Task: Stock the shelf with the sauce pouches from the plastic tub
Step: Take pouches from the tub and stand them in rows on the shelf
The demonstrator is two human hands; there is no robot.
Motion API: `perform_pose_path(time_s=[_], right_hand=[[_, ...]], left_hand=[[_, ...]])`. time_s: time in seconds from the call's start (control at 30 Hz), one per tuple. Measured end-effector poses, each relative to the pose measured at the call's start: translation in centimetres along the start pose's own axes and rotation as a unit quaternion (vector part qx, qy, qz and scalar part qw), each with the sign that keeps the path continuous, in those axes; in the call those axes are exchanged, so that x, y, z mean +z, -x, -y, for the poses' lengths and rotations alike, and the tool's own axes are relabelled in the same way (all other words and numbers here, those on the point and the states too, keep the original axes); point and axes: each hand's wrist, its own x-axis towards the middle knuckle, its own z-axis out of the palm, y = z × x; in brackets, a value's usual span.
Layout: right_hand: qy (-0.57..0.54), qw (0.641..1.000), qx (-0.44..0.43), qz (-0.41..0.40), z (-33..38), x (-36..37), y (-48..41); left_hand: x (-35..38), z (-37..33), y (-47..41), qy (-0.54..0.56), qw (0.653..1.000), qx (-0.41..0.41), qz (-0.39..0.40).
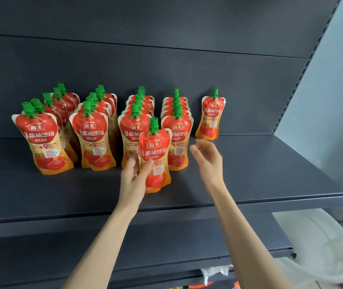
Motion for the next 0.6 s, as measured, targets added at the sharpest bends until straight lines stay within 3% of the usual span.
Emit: perform_pose_path(time_s=[0.3,0.43,0.6], right_hand=[[-0.028,0.985,0.043,0.167,0.8,-6.9,0.4],[-0.012,0.983,0.04,0.176,-0.2,-9.6,-1.3],[0.023,0.991,0.004,0.128,-1.9,-12.2,-5.2]], left_hand=[[8.1,1.8,0.0,-0.036,0.997,-0.01,0.074],[12.1,2.8,-0.7,-0.05,0.996,-0.004,0.075],[16.2,4.4,-3.0,-0.066,0.995,-0.001,0.071]])
